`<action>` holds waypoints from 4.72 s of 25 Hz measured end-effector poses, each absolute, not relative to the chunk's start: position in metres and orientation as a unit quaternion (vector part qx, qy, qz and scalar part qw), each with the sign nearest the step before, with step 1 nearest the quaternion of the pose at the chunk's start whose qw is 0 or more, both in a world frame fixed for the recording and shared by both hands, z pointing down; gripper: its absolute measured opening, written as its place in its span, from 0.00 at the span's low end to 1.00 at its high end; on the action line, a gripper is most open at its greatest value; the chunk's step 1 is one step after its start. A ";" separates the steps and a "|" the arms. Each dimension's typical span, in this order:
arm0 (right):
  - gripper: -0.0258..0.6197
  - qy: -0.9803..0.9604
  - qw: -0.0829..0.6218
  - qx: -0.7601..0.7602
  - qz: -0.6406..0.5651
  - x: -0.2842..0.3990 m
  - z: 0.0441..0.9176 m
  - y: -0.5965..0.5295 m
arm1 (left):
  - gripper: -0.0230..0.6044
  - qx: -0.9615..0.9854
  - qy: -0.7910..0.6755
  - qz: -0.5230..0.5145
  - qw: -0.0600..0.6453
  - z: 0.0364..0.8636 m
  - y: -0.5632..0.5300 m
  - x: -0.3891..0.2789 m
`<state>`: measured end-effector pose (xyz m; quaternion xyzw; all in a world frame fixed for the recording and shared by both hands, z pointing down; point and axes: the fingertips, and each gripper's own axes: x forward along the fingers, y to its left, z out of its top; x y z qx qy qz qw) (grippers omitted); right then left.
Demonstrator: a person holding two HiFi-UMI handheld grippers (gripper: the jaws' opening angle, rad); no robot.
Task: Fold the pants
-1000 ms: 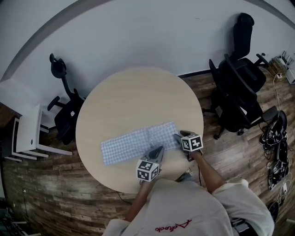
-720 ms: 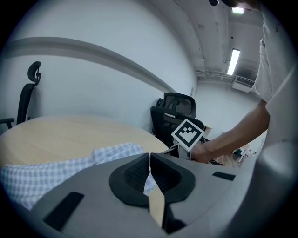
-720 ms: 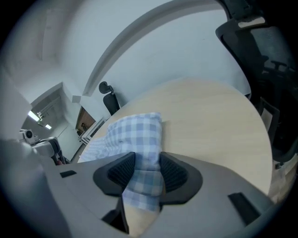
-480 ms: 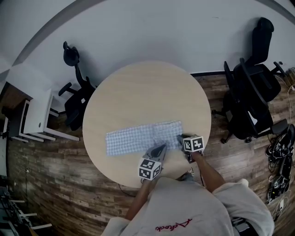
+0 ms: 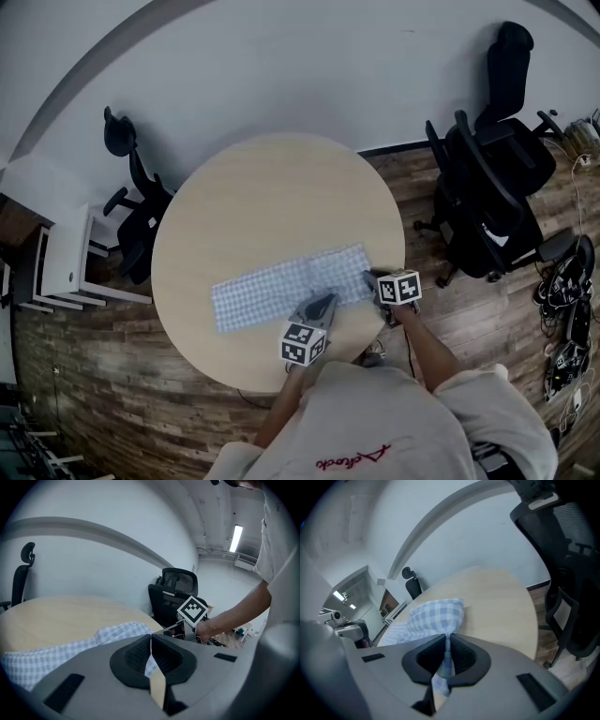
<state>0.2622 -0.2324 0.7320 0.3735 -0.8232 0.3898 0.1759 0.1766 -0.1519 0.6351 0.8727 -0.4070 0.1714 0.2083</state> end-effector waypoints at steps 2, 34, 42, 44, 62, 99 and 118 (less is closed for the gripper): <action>0.11 -0.818 0.176 0.385 0.388 0.288 0.734 -0.237 | 0.09 0.878 -0.396 0.171 0.207 0.636 -0.158 0.194; 0.11 -0.875 0.150 0.359 0.288 0.158 0.607 -0.188 | 0.09 0.888 -0.395 0.130 0.197 0.616 -0.111 0.112; 0.11 -0.869 0.256 0.331 0.263 0.061 0.667 -0.181 | 0.09 0.848 -0.470 0.117 0.214 0.623 -0.087 0.011; 0.11 -0.860 0.292 0.331 0.255 0.045 0.690 -0.181 | 0.09 0.833 -0.493 0.118 0.221 0.628 -0.078 -0.019; 0.32 -0.864 0.251 0.316 0.302 -0.007 0.714 -0.165 | 0.09 0.826 -0.501 0.119 0.229 0.630 -0.074 -0.062; 0.16 -0.805 0.148 0.361 0.446 0.238 0.731 -0.231 | 0.09 0.861 -0.433 0.161 0.214 0.631 -0.150 0.140; 0.16 -0.827 0.136 0.372 0.399 0.293 0.684 -0.232 | 0.09 0.874 -0.410 0.145 0.217 0.631 -0.148 0.174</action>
